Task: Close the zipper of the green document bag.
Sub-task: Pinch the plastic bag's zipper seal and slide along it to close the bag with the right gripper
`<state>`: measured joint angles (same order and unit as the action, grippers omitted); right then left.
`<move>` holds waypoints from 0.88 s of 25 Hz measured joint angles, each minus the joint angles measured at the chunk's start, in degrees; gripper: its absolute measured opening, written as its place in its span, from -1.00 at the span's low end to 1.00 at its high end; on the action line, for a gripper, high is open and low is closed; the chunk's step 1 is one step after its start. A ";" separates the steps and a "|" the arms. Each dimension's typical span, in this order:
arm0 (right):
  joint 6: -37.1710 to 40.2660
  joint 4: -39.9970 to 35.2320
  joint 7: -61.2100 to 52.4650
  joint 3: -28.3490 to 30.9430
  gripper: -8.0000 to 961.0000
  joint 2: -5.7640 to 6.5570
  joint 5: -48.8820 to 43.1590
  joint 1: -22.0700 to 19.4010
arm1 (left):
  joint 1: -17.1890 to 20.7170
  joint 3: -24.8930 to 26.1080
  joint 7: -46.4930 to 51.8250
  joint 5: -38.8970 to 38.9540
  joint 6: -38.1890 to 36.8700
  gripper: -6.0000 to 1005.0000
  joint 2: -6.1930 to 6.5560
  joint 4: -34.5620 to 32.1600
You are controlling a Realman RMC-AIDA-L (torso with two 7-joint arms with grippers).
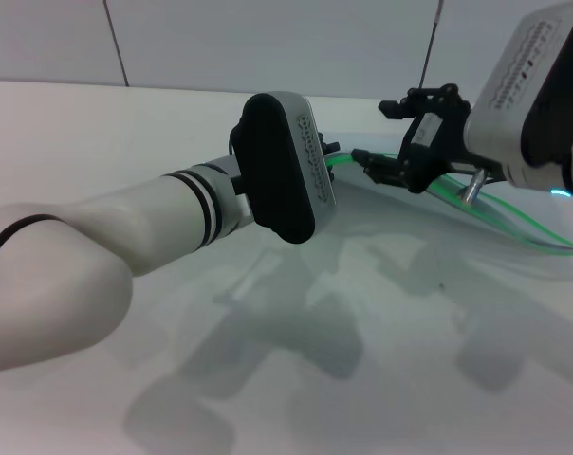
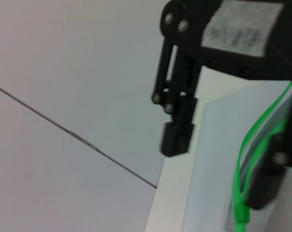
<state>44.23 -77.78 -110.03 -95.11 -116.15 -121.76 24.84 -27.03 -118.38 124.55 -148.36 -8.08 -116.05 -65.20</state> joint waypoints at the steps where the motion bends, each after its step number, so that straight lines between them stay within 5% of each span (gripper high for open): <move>1: 0.59 -0.39 0.59 -0.07 0.33 -0.02 -0.04 -0.28 | -0.03 0.00 0.00 0.00 0.00 -0.88 0.02 0.02; 8: 1.83 -2.26 2.68 -2.24 0.32 -0.14 -2.35 -1.52 | -0.05 0.00 -0.19 0.00 -0.01 -0.88 0.04 -0.06; 22: -9.58 -0.39 3.04 -9.60 0.26 -0.13 -7.51 -2.16 | -0.36 -0.05 -0.46 0.00 -0.41 -0.88 -0.01 -0.06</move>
<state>34.65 -78.18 -106.98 -104.71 -116.28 -129.27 22.68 -27.40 -118.44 124.09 -148.36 -8.49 -116.07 -65.26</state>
